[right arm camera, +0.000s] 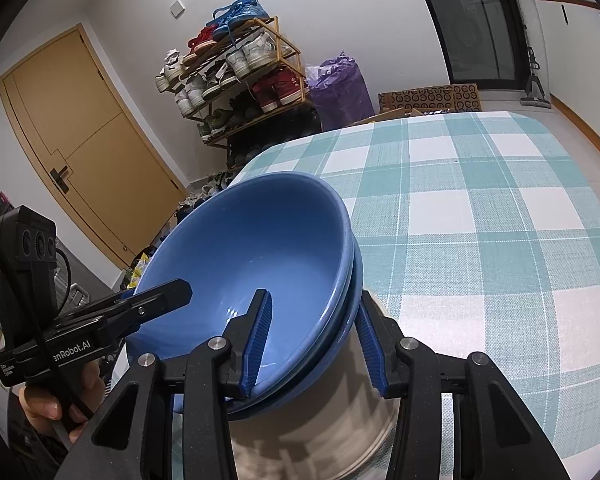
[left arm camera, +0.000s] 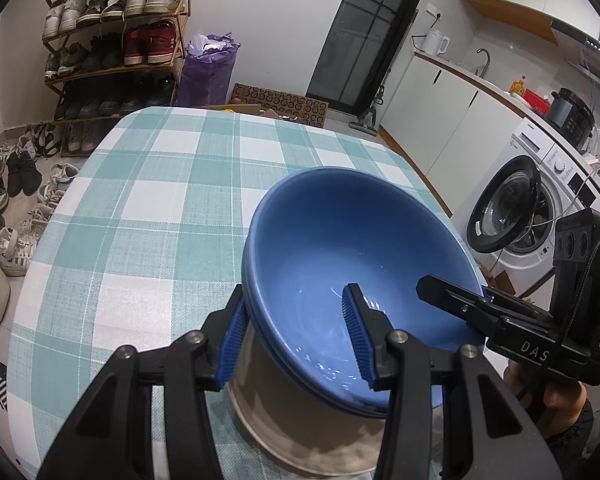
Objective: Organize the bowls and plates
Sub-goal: 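Carry the nested blue bowls over the cream plate stack with both grippers, then lower the bowls onto the cream plates and open both grippers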
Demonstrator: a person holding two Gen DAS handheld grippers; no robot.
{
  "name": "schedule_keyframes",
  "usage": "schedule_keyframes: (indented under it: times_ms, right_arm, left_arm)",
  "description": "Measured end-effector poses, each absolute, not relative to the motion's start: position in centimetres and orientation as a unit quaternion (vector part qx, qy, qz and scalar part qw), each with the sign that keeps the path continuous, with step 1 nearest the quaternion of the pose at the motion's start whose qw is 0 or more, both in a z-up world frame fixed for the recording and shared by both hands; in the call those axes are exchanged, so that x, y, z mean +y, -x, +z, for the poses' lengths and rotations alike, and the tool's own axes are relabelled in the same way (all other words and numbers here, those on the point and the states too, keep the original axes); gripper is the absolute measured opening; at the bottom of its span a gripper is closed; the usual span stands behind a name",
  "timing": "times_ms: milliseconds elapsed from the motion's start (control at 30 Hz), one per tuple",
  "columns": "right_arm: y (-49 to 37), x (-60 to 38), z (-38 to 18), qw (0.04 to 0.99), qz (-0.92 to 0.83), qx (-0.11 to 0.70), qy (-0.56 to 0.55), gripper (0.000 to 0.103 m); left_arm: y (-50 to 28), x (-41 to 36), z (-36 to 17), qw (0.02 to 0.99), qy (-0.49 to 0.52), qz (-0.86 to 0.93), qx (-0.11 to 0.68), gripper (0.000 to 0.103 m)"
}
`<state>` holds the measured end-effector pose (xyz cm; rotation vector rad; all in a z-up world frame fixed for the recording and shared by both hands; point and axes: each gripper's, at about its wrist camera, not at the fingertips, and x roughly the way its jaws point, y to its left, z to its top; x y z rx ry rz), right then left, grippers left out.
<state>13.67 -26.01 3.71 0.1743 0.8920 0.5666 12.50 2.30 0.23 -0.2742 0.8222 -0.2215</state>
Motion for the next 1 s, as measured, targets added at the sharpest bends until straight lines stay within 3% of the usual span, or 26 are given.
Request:
schedule_keyframes:
  times_ms: [433,633,667,767,900,1000]
  right_arm:
    - [-13.7,-26.0,3.7,0.858,0.273,0.426,-0.084,0.044]
    - [-13.5,-26.0,4.0,0.859,0.279,0.422,-0.075,0.046]
    - [-13.5,-26.0,4.1,0.859,0.28,0.422,-0.074,0.047]
    - [-13.3,-26.1,4.2,0.862,0.279,0.418,-0.068,0.052]
    - [-12.9,-26.7,4.6,0.866,0.281,0.41,-0.061,0.069]
    - [-12.4,-27.4,4.9,0.87,0.279,0.402,-0.058,0.083]
  left_arm:
    - [-12.4,2.1,0.2,0.901,0.124,-0.104,0.403,0.046]
    - [-12.1,2.2,0.3,0.905,0.113,-0.099,0.397,0.049]
    - [-11.9,2.3,0.5,0.907,0.11,-0.098,0.394,0.054]
    - [-11.5,2.5,0.8,0.913,0.104,-0.091,0.385,0.066]
    - [-10.9,3.3,1.1,0.919,0.104,-0.08,0.372,0.081]
    - [-10.4,3.8,1.1,0.922,0.104,-0.076,0.366,0.082]
